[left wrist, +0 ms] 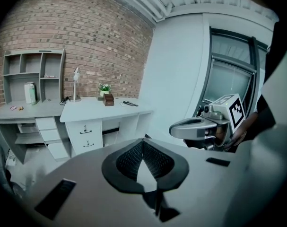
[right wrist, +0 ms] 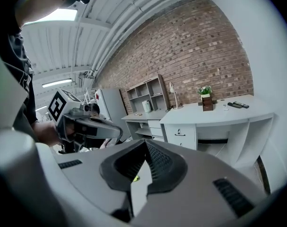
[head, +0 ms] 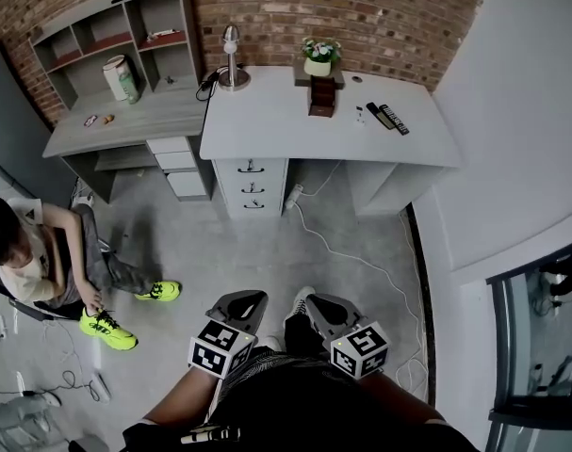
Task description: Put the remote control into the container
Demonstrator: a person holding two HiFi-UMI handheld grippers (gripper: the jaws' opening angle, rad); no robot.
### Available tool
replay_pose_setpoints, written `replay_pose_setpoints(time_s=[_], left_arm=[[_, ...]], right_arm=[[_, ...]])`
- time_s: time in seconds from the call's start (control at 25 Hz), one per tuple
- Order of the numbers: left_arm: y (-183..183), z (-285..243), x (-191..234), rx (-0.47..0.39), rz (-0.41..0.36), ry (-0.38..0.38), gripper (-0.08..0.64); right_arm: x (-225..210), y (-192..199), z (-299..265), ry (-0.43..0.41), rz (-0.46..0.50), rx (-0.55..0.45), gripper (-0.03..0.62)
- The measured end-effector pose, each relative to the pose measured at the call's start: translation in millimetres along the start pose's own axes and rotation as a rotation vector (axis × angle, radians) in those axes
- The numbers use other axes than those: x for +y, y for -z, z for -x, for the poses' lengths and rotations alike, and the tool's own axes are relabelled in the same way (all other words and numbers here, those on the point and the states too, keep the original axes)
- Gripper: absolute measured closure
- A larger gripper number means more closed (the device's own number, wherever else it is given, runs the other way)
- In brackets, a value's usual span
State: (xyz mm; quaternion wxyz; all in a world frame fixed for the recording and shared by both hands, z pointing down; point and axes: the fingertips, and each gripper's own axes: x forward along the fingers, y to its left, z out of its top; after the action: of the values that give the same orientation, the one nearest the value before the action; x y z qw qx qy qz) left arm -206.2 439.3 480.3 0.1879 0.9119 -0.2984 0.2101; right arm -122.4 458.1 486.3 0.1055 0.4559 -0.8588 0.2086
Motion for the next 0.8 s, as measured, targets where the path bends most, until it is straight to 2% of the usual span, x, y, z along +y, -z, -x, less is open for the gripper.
replay_pose_setpoints(time_s=[0.16,0.4,0.8], left_arm=[[-12.5,-6.0,18.6,-0.008,0.02,-0.031,0.566],[-45.3,-27.7,41.2,-0.022,-0.02,-0.051,0.566],[-86.6,-73.6,75.4,0.013,-0.021,-0.101,0.566]], right_arm=[[-8.4,-10.7,-22.1,-0.036,-0.005,0.005,0.583],[-25.5,-31.3,-57.8,-0.087,-0.011,-0.011,0.583],[-85.1,-77.1,-105.7,-0.152,-0.031,-0.038,0.583]])
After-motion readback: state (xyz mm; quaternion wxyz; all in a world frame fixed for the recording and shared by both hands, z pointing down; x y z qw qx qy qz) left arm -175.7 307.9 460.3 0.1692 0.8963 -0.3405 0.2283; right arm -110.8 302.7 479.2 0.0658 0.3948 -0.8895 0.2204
